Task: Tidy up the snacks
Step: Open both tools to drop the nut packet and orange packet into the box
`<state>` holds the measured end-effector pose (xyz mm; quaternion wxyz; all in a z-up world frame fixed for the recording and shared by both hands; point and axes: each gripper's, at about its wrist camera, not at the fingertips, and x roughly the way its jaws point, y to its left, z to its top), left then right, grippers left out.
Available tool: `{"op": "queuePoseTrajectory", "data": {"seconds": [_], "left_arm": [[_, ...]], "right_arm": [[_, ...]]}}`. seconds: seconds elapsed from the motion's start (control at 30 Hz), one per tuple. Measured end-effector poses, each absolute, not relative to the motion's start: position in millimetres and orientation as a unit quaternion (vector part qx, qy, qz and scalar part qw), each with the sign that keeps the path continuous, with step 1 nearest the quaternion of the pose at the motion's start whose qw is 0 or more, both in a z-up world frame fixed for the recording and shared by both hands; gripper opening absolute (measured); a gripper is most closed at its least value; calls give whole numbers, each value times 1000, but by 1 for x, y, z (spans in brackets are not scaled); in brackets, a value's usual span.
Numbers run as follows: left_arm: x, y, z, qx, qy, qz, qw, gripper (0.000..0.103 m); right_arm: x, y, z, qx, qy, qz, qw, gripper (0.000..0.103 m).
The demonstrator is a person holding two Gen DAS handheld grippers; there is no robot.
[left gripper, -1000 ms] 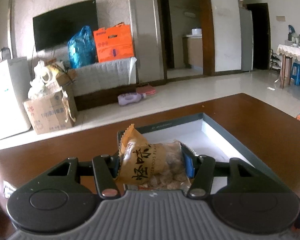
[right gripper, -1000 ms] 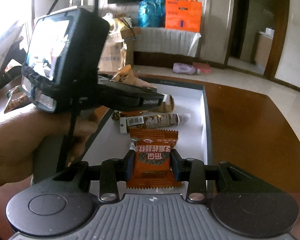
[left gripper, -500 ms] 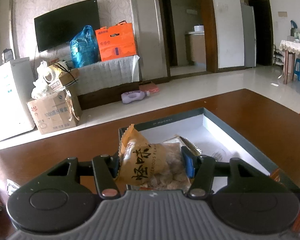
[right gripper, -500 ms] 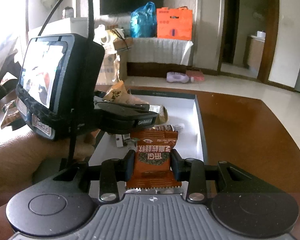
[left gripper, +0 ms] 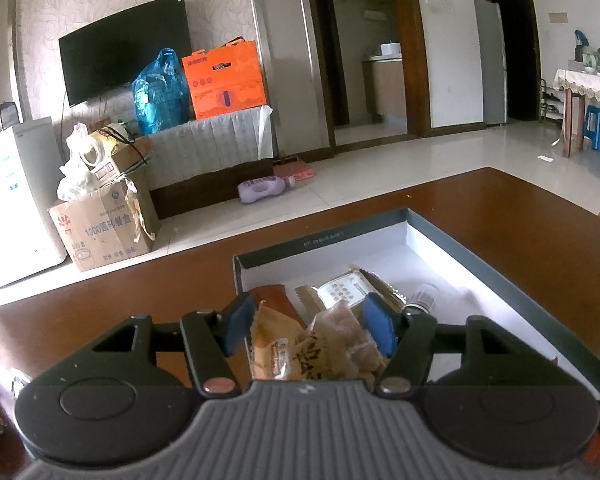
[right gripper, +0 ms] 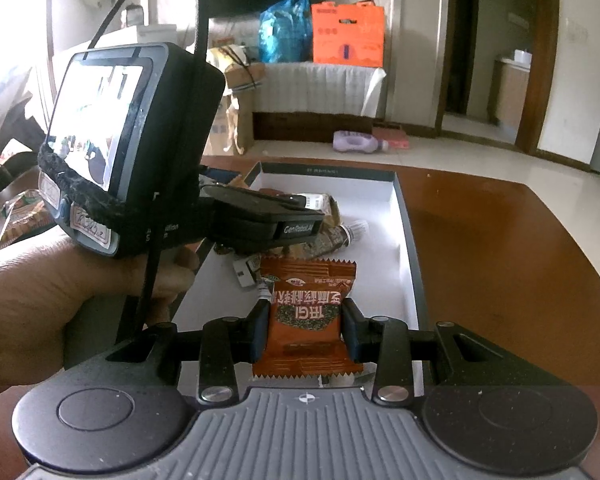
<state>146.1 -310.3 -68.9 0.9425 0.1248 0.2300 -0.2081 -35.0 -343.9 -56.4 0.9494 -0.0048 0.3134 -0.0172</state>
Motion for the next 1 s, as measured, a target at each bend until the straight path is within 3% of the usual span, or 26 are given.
{"op": "queuePoseTrajectory", "data": {"seconds": [0.07, 0.2, 0.6, 1.0], "left_arm": [[144, -308, -68, 123, 226, -208, 944, 66], [135, -305, -65, 123, 209, -202, 949, 83], [75, -281, -51, 162, 182, -207, 948, 84], [29, -236, -44, 124, 192, -163, 960, 84]], "right_arm": [[-35, -344, -56, -4, 313, -17, 950, 38], [-35, -347, -55, -4, 307, -19, 952, 38], [-33, -345, -59, -21, 296, -39, 954, 38], [-28, -332, -67, -40, 308, -41, 950, 39]]}}
